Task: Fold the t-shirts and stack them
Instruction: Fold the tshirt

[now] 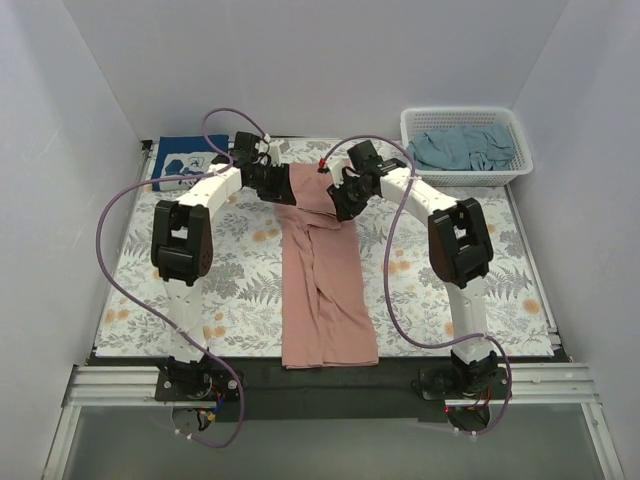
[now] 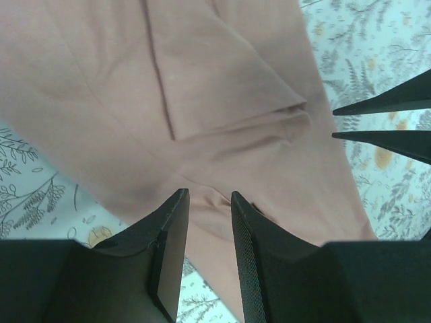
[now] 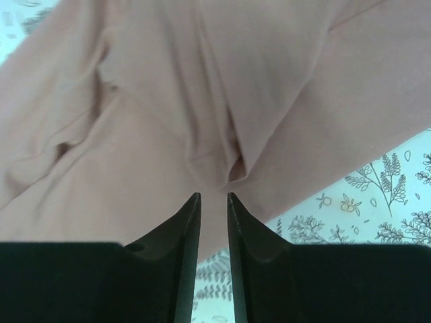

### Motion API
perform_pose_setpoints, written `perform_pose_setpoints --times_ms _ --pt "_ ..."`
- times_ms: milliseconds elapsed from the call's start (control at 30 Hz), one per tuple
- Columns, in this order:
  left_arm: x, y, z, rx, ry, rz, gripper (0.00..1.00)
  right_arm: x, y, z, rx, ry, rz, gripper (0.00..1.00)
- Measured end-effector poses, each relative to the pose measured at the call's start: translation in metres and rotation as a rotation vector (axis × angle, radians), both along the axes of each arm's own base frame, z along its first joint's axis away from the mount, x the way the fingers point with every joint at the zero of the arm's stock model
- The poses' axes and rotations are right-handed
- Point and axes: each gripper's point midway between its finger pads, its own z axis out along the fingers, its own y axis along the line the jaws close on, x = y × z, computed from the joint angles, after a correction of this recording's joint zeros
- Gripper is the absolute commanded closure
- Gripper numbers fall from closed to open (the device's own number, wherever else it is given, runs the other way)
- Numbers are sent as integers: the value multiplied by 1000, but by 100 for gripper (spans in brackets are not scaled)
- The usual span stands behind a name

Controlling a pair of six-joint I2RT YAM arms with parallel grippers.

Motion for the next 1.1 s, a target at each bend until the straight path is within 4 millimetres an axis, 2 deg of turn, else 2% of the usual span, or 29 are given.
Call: perform_pose_setpoints --times_ms 33,133,267,433,533,667,867,1100 --pt "4 0 -7 6 11 8 70 5 0 -7 -10 -3 -10 76" --pt "12 2 -31 37 45 25 70 14 -4 -26 -47 -8 -41 78" --pt "13 8 -68 88 106 41 71 24 -11 -44 -102 -23 -89 79" --pt "36 10 -69 120 61 38 71 38 -15 -51 -115 -51 -150 79" --pt "68 2 -68 125 -7 29 72 48 -14 -51 -106 -57 -183 80" --pt "104 -6 -67 110 -99 24 72 74 -13 -50 -90 -94 -225 80" --pt "118 -5 -65 117 -164 40 71 114 -18 -49 -69 -153 -274 80" --pt "124 -4 -67 110 -190 54 72 147 -26 -47 -79 -223 -329 80"
